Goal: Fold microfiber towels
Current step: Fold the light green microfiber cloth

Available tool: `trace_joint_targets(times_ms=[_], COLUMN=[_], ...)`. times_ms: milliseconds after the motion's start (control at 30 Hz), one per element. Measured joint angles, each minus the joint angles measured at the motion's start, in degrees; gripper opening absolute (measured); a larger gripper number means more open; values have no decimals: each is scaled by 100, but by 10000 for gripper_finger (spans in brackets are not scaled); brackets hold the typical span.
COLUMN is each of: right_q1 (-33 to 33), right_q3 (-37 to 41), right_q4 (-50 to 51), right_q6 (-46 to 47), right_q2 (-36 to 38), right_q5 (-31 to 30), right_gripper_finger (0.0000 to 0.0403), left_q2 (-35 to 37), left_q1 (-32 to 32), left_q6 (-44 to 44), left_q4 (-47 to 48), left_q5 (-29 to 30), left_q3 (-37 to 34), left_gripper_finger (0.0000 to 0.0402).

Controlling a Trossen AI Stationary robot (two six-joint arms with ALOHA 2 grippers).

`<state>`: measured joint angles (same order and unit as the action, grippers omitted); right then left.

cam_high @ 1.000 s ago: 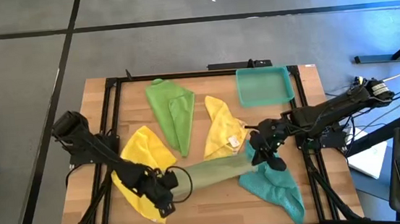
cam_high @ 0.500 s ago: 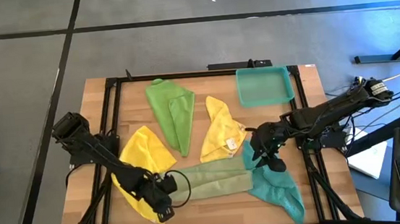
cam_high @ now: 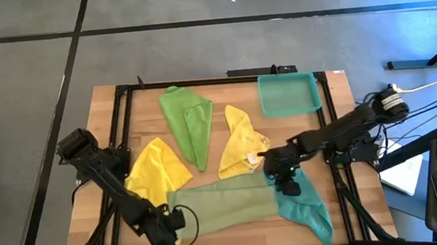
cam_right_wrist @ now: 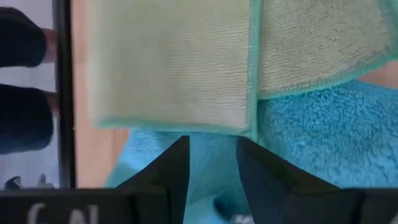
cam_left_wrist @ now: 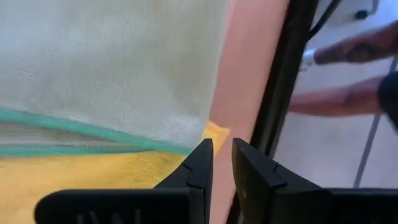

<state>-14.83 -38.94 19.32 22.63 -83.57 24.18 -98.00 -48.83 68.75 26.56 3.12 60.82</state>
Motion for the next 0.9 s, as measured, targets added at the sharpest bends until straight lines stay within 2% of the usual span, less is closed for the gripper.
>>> trace_joint_targets(times_ms=[133, 300, 400, 600, 700, 900], right_q1=[2, 2, 2, 2, -12, -27], right_q3=[0, 0, -2, -2, -2, -4], right_q4=[-191, -197, -194, -281, -545, -811], right_q6=[-120, -221, -217, -348, -504, -483], right_q2=[-272, -345, -343, -345, -430, -656], right_q5=[-7, -20, -206, -574, -537, -88], right_gripper_finger=[122, 118, 118, 118, 118, 118], left_q2=[-219, -297, -289, -266, -190, 113], left_q1=[-25, -24, 14, 7, -9, 11], left_q6=[348, 778, 903, 1217, 1222, 1444], left_q4=[10, -9, 18, 112, 154, 540], left_q5=[-383, -442, -463, -893, -876, -686], left_q3=[0, 0, 0, 0, 0, 0], left_gripper_finger=[51, 51, 51, 50, 50, 50])
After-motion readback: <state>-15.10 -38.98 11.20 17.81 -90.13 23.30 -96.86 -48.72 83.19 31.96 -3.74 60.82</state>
